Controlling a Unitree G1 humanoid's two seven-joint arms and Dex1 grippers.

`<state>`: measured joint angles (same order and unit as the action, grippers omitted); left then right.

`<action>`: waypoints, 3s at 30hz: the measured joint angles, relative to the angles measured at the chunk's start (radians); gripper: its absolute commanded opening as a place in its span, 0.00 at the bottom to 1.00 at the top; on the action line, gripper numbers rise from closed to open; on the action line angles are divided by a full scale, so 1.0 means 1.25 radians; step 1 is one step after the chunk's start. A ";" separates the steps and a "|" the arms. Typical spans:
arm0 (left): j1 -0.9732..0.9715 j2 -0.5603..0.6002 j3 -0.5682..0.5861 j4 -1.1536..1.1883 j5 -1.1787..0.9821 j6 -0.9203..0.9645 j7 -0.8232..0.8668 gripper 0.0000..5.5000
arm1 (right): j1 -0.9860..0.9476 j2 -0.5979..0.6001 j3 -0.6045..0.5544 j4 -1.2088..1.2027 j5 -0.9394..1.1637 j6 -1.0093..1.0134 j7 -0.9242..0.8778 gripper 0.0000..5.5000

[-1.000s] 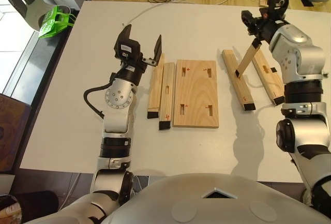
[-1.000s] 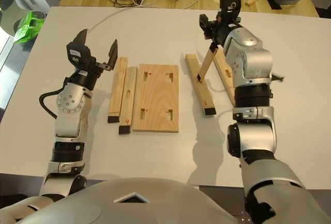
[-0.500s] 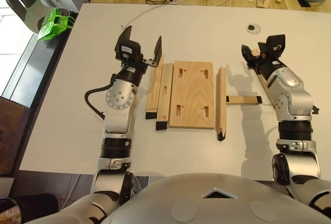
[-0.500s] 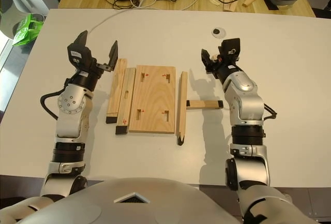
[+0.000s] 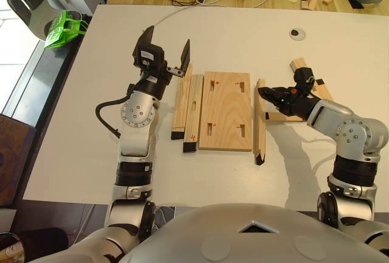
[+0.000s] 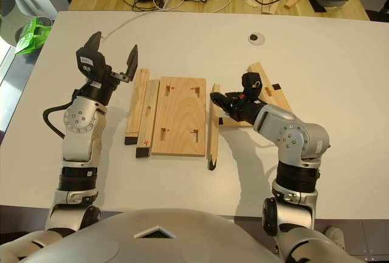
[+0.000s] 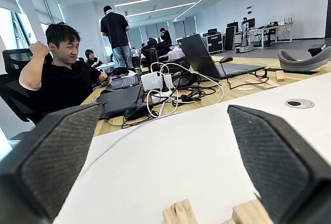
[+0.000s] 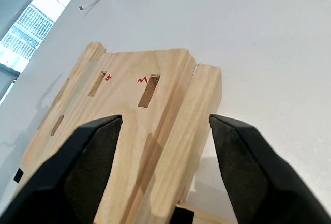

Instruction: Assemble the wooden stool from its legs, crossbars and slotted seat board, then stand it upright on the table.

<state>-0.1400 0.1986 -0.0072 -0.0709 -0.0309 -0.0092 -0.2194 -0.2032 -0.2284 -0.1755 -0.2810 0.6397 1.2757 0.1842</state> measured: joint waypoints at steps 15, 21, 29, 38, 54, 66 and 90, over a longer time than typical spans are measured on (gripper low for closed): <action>-0.005 -0.034 -0.020 0.011 0.002 -0.014 0.028 0.82 | -0.115 0.024 0.098 0.157 -0.187 0.010 -0.096 0.32; -0.005 -0.034 -0.020 0.030 0.003 -0.020 0.031 0.82 | -0.161 0.076 0.002 0.124 -0.178 0.043 -0.100 0.19; -0.025 -0.035 0.006 0.010 -0.033 0.019 0.030 0.82 | -0.190 0.118 -0.047 0.027 -0.167 0.075 -0.108 0.19; -0.160 -0.101 0.121 -0.100 -0.316 0.366 0.081 0.82 | -0.168 -0.109 0.297 -0.014 -0.406 -0.414 0.043 0.19; -0.355 -0.256 0.313 -0.047 -0.935 0.704 0.478 0.82 | -0.477 -0.089 0.547 0.616 -0.945 -1.253 -0.116 0.19; -0.371 -0.263 0.335 -0.021 -0.960 0.560 0.591 0.47 | -0.493 -0.065 0.563 0.705 -1.028 -1.374 -0.161 0.19; -0.369 -0.259 0.292 -0.034 -0.993 0.526 0.611 0.19 | -0.520 -0.042 0.551 0.731 -1.027 -1.392 -0.138 0.36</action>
<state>-0.6011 -0.1251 0.3583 -0.1132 -1.2724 0.6482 0.5441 -0.8535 -0.2812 0.5129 0.6325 -0.6438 -0.4647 0.0121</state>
